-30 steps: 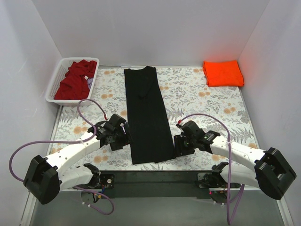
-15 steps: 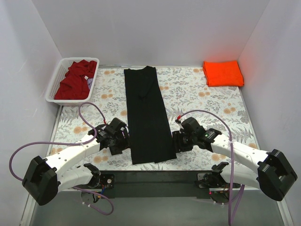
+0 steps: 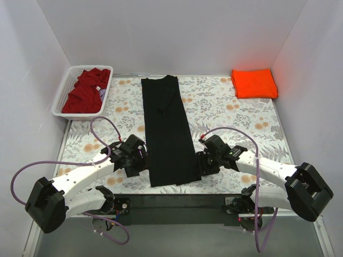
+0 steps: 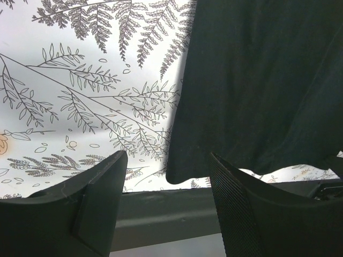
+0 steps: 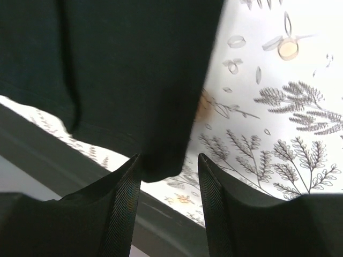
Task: Fold and stack the t-shirts
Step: Fold the tshirt
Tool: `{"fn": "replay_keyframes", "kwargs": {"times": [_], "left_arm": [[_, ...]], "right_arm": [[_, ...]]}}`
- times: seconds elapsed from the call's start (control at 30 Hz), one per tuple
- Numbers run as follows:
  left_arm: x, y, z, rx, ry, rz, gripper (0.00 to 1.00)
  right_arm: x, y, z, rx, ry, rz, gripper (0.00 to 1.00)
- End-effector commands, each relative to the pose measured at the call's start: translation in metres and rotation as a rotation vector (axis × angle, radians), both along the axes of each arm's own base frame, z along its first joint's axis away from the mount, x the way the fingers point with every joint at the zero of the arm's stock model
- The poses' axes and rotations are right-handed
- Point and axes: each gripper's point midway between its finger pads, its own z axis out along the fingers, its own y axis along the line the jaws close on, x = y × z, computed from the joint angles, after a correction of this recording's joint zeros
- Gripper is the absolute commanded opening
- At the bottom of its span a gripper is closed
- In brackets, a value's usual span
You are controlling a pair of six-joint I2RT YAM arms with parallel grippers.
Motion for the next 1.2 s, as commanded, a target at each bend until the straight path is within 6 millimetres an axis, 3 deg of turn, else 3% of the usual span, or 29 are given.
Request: {"fn": "replay_keyframes", "kwargs": {"times": [0.0,0.27,0.6,0.7,0.73,1.0,1.17], "left_arm": [[-0.005,0.0,-0.001,-0.004,0.013,-0.003,0.6],[-0.012,0.0,-0.008,0.004,0.045,-0.013,0.59],[-0.026,-0.002,-0.017,0.015,0.109,-0.038,0.59],[-0.028,-0.002,-0.021,0.021,0.124,-0.045,0.59],[-0.029,-0.003,-0.022,0.023,0.129,-0.047,0.58],[-0.032,-0.009,-0.027,0.02,0.153,-0.059,0.54],[-0.034,-0.014,-0.028,0.017,0.17,-0.075,0.46]], "right_arm": [[-0.007,-0.006,-0.017,-0.021,0.017,0.006,0.51],[-0.021,-0.025,-0.044,-0.103,0.068,0.007,0.38],[-0.031,-0.03,-0.057,-0.126,0.108,0.022,0.25],[-0.032,-0.032,-0.059,-0.133,0.11,0.026,0.13],[-0.032,-0.032,-0.059,-0.133,0.11,0.027,0.03],[-0.033,-0.032,-0.058,-0.122,0.105,0.029,0.01],[-0.032,-0.031,-0.058,-0.119,0.103,0.033,0.01]]}}
